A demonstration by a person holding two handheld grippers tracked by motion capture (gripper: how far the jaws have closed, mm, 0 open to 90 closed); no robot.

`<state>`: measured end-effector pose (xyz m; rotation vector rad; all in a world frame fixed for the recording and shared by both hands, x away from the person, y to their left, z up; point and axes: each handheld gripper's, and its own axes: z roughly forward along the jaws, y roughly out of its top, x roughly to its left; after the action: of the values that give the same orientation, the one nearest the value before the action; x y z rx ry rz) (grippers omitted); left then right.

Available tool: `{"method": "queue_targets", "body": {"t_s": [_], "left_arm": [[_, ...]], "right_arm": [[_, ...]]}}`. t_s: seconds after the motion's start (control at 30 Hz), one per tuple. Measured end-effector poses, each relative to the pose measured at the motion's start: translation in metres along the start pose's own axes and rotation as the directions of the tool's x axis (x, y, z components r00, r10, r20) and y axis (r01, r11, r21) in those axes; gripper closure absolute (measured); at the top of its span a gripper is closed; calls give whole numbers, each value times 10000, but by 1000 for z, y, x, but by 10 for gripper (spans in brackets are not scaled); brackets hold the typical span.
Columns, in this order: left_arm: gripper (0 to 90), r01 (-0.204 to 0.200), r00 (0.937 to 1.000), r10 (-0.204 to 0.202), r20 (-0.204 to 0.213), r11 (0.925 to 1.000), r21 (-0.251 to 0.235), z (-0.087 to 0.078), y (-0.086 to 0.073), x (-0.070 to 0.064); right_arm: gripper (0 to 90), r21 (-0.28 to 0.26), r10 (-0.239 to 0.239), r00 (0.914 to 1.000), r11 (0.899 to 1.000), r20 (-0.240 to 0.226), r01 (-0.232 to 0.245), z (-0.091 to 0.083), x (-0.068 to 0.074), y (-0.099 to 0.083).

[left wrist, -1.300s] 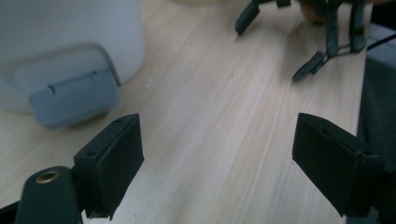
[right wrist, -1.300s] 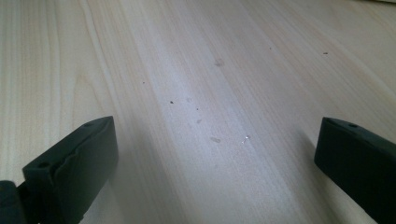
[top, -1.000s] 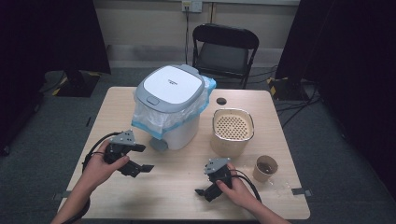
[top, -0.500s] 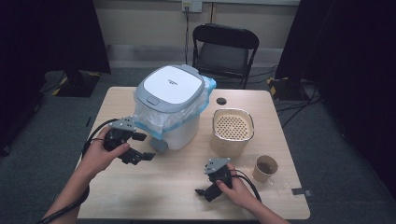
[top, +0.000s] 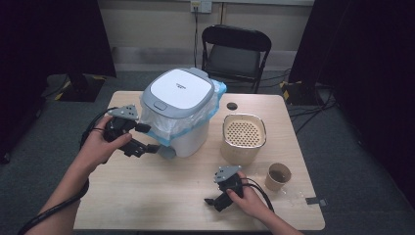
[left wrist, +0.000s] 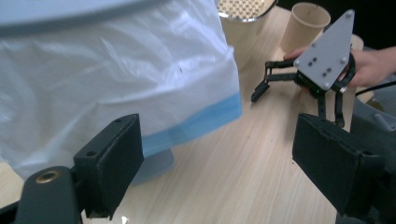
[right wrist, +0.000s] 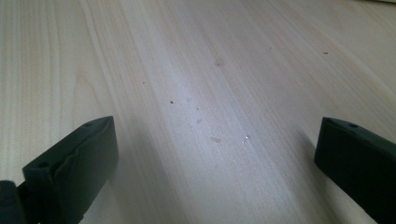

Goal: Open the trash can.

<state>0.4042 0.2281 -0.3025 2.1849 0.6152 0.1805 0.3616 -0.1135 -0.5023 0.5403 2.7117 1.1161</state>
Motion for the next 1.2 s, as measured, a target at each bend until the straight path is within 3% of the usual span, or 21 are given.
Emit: {"method": "queue_targets", "body": {"t_s": [0.27, 0.4, 0.73, 1.2], "left_arm": [[159, -206, 9998, 206, 18, 9997, 111, -3, 17, 3], [159, -202, 9997, 203, 114, 9998, -55, -4, 27, 5], [159, -228, 9997, 229, 28, 9996, -176, -10, 40, 8], [159, -556, 9984, 557, 89, 9984, -61, -12, 63, 12]], "right_arm": [[0, 13, -1, 10000, 10000, -22, 1, 0, 0, 0], [0, 13, 2, 10000, 10000, -14, -2, 0, 0, 0], [0, 25, -6, 10000, 10000, -8, 6, 0, 0, 0], [0, 34, 14, 10000, 10000, -37, -14, 0, 0, 0]]}}
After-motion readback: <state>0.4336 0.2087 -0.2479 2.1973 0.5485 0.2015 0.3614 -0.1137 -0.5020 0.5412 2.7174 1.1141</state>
